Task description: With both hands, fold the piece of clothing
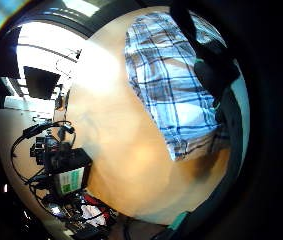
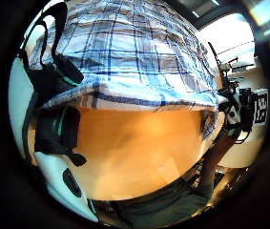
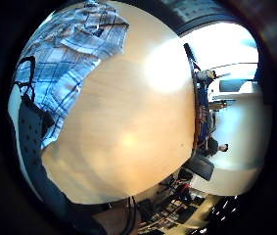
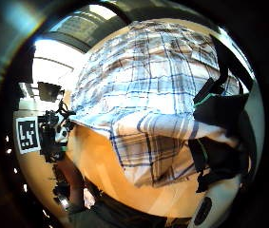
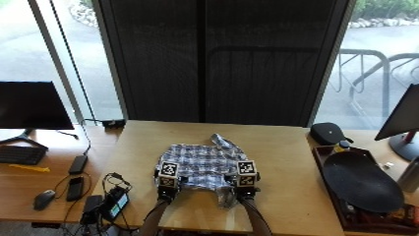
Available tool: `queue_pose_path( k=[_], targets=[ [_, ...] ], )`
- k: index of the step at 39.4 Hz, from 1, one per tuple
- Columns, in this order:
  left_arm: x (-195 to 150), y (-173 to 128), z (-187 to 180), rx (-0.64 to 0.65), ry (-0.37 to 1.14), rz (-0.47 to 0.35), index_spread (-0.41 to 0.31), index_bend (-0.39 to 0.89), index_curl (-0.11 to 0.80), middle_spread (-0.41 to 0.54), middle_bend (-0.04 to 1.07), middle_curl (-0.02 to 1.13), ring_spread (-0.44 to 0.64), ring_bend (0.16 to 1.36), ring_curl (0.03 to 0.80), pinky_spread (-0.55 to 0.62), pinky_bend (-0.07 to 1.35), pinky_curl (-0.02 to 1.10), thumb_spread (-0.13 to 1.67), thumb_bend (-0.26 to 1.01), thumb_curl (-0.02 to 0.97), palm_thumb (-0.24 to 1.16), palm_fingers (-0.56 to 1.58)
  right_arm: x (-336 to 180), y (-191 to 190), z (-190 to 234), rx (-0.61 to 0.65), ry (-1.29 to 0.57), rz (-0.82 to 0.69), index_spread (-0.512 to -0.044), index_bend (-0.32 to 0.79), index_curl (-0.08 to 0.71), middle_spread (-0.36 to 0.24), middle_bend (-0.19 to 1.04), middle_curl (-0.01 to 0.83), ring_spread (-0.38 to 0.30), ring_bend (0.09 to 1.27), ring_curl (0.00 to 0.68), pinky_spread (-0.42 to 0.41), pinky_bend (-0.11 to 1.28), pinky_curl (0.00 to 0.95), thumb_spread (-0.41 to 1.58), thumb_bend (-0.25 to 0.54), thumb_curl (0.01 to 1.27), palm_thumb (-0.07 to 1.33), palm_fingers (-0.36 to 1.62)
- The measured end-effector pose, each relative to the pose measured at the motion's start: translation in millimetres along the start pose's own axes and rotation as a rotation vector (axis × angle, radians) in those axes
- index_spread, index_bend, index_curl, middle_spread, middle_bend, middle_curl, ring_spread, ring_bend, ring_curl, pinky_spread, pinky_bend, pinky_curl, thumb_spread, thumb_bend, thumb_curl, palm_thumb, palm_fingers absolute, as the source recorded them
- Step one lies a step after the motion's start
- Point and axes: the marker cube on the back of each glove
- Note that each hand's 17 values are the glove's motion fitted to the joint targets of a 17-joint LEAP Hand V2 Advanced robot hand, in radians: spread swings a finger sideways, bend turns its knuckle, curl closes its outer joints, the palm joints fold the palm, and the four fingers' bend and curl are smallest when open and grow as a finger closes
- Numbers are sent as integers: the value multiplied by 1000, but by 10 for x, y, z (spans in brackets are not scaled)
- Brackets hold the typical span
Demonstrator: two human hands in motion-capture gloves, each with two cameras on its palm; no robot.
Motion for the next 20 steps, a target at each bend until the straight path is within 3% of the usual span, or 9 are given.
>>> queue_pose_path(
  k=[5, 11, 16, 20],
  targets=[
    [-37, 123, -150, -61, -21, 54, -313, 244, 471, -336, 451, 511, -328, 531, 380, 5, 71, 152, 1030, -26, 468, 720, 1133, 3, 171, -283, -81, -60, -78, -348, 131, 338, -274, 375, 417, -302, 654, 413, -350, 546, 343, 1107, 11, 350, 911, 1338],
    [-117, 329, -643, -149, -120, 134, -319, 255, 483, -341, 490, 523, -340, 548, 393, 15, 74, 122, 1069, -18, 446, 718, 1119, -13, 404, -905, -110, -109, -180, -344, 129, 335, -269, 403, 435, -294, 697, 430, -364, 549, 352, 1091, -13, 351, 921, 1344],
    [-154, 293, -1019, -133, -118, 120, -312, 242, 487, -343, 529, 531, -338, 557, 401, 30, 68, 95, 1127, -18, 423, 702, 1098, -14, 242, -1177, -126, -123, -192, -342, 112, 323, -265, 473, 462, -276, 767, 451, -368, 530, 354, 1085, -28, 341, 891, 1378],
    [-173, 34, -1098, -118, -91, 99, -310, 237, 490, -345, 554, 536, -341, 557, 404, 36, 74, 79, 1155, -17, 408, 695, 1098, -26, -10, -1243, -151, -164, -157, -342, 125, 323, -256, 518, 480, -263, 791, 462, -370, 532, 358, 1093, -26, 333, 871, 1370]
  ],
)
